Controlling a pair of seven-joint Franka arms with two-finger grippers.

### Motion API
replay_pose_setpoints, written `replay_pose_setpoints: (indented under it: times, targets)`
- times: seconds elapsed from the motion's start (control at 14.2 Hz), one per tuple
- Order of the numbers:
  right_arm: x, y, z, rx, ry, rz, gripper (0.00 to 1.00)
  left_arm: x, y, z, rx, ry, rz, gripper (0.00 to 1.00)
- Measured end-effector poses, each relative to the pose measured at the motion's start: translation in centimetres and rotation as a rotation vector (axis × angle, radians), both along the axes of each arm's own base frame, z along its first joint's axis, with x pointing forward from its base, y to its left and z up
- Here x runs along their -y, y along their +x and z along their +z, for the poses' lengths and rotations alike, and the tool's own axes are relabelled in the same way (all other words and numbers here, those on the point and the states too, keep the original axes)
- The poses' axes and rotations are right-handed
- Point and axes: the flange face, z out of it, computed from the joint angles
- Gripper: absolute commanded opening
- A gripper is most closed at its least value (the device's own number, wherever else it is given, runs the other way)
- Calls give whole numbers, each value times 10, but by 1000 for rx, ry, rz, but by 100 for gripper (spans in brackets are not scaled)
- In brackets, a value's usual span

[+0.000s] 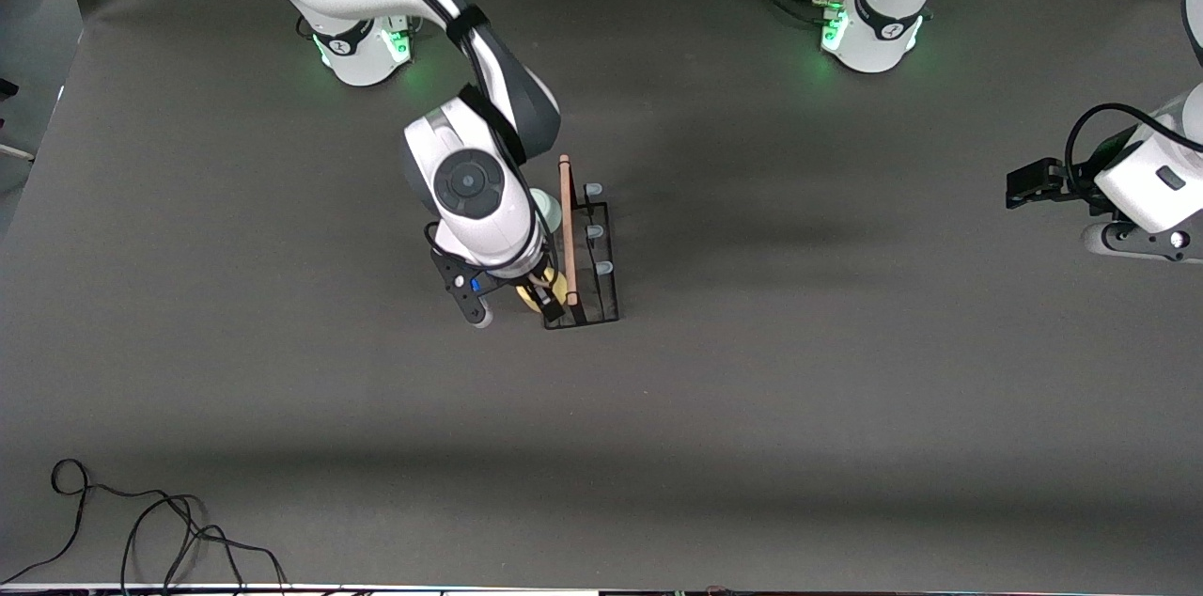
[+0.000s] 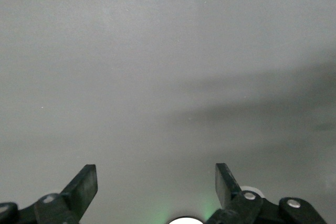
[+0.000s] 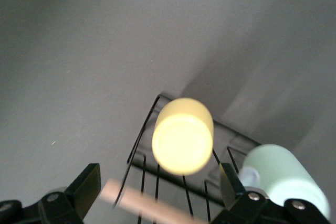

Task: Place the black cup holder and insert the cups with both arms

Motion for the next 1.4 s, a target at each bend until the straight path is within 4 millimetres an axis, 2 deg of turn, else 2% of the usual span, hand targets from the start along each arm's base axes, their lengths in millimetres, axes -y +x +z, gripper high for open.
replay_pose_setpoints:
  times: [0.14, 0.35, 0.49, 0.56, 0.7, 0.91, 1.12, 1.4]
  targets:
    - [-4, -2, 56, -4, 7, 13, 100, 0, 0, 0, 0, 0, 0, 100]
    - [3, -15, 119, -2, 21, 99, 100, 0, 0, 0, 0, 0, 0, 100]
    - [21, -26, 149, -31, 5, 238, 100, 0, 0, 0, 0, 0, 0, 100]
    - [37, -27, 162, -39, -12, 304, 100, 0, 0, 0, 0, 0, 0, 100]
    - [76, -23, 187, -40, -33, 439, 100, 0, 0, 0, 0, 0, 0, 100]
    - [152, -11, 215, -38, -18, 602, 100, 0, 0, 0, 0, 0, 0, 100]
    - [249, 0, 228, -32, 23, 722, 100, 0, 0, 0, 3, 0, 1, 100]
    - [361, 0, 233, -23, 50, 863, 100, 0, 5, 3, 42, 2, 24, 100]
